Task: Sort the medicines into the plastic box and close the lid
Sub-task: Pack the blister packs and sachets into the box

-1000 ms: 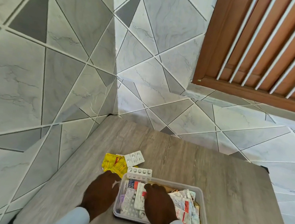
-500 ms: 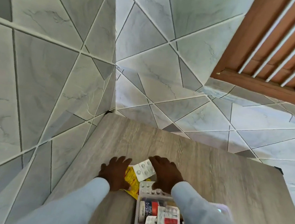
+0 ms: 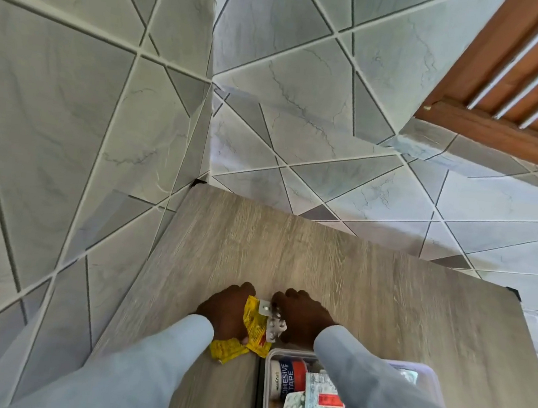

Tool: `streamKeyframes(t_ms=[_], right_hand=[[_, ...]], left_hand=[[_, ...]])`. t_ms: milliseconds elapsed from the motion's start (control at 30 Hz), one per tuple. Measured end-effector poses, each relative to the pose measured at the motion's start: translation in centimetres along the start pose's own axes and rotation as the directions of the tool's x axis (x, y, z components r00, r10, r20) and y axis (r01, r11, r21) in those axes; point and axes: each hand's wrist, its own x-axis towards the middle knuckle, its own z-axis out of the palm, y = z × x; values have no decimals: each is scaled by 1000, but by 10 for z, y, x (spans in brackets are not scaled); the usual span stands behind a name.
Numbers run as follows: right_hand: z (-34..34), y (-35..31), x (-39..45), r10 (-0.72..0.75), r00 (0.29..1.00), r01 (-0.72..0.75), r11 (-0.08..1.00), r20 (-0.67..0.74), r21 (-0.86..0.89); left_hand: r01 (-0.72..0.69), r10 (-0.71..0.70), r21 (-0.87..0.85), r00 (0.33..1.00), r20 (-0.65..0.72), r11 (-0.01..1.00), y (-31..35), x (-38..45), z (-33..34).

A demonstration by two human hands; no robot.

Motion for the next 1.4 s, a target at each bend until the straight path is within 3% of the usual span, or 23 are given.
streamKeyframes(t_ms=[167,267,367,767,1100,1233,1400], right_hand=[[0,3,-10,40,999,-41,984,8,175],[-1,7,-13,69,995,-86,951,65,298],[-1,9,-14,101,995,-102,918,23,382],[16,5,-9,312,947,-322,914,79,246],[19,14,-7,283,955,-295,942,91,162],[14,15,-13,255,965,-262,904,67,338],[-8,28,-36,332,925,-151,768,-185,623]], left_hand=[[2,-1,-209,1000,2,978,-8,-2,1],[4,-19,-279,998,-54,960,-10,-6,-1],[5,-32,-298,996,-85,954,-12,-10,-1],[114,-148,-289,984,-98,951,-12,-18,8],[141,-180,-322,979,-96,936,-18,-22,9],[130,-207,-420,968,-142,898,-18,-25,2],[17,-215,-647,949,-229,763,-4,-34,-15]])
